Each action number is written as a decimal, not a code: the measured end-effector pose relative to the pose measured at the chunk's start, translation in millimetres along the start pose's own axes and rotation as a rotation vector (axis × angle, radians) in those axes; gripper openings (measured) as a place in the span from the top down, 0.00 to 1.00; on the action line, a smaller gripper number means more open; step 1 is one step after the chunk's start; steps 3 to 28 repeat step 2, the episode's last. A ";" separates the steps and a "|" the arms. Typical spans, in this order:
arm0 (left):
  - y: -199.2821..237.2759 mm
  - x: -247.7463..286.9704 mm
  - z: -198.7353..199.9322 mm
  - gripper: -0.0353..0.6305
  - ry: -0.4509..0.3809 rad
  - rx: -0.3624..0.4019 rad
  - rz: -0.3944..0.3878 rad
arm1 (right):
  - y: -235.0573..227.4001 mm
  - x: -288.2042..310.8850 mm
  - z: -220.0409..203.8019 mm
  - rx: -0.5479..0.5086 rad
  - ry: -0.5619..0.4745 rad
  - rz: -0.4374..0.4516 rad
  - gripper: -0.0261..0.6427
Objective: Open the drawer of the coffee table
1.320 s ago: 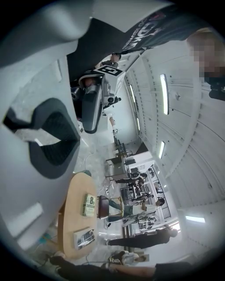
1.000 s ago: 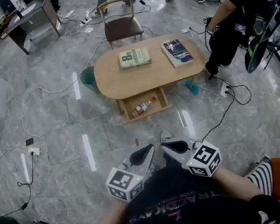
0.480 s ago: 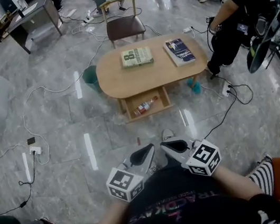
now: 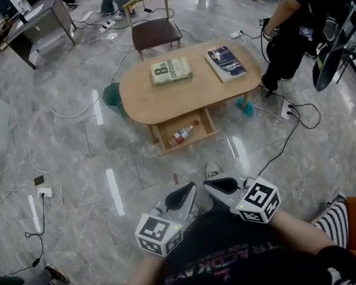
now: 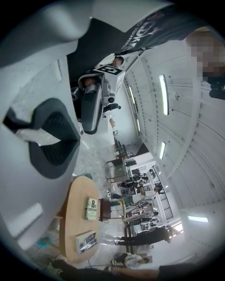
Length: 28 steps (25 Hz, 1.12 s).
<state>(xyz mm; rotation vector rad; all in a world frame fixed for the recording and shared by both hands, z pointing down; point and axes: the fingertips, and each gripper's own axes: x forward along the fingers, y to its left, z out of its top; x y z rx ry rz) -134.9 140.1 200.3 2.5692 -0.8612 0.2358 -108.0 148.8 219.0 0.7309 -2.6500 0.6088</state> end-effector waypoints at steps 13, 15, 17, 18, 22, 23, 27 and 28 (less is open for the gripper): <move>0.3 1.2 0.5 0.94 0.000 0.002 -0.002 | -1.2 0.4 0.2 0.000 -0.001 0.000 0.96; 0.3 1.2 0.5 0.94 0.000 0.002 -0.002 | -1.2 0.4 0.2 0.000 -0.001 0.000 0.96; 0.3 1.2 0.5 0.94 0.000 0.002 -0.002 | -1.2 0.4 0.2 0.000 -0.001 0.000 0.96; 0.3 1.2 0.5 0.94 0.000 0.002 -0.002 | -1.2 0.4 0.2 0.000 -0.001 0.000 0.96; 0.3 1.2 0.5 0.94 0.000 0.002 -0.002 | -1.2 0.4 0.2 0.000 -0.001 0.000 0.96; 0.3 1.2 0.5 0.94 0.000 0.002 -0.002 | -1.2 0.4 0.2 0.000 -0.001 0.000 0.96; 0.3 1.2 0.5 0.94 0.000 0.002 -0.002 | -1.2 0.4 0.2 0.000 -0.001 0.000 0.96; 0.3 1.2 0.5 0.94 0.000 0.002 -0.002 | -1.2 0.4 0.2 0.000 -0.001 0.000 0.96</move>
